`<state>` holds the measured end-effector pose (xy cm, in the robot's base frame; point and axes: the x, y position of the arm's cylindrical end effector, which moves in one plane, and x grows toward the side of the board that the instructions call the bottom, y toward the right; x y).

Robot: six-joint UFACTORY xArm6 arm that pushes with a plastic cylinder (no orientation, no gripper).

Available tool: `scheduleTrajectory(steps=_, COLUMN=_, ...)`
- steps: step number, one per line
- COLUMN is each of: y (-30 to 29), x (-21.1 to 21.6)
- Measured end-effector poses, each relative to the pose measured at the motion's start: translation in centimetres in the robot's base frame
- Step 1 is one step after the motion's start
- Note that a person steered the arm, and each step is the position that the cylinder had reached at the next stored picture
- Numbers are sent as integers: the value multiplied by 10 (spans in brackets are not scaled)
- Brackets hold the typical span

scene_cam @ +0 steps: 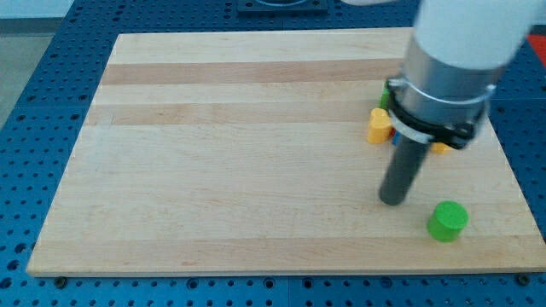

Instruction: Move your arm close to the right side of the green circle

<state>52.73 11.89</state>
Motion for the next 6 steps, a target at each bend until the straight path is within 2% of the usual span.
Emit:
scheduleTrajectory(steps=1, y=-35, x=-23)
scheduleTrajectory(steps=2, y=-21, x=-22)
scheduleTrajectory(steps=3, y=27, x=-22)
scheduleTrajectory(steps=5, y=188, x=-6)
scheduleTrajectory(steps=6, y=206, x=41)
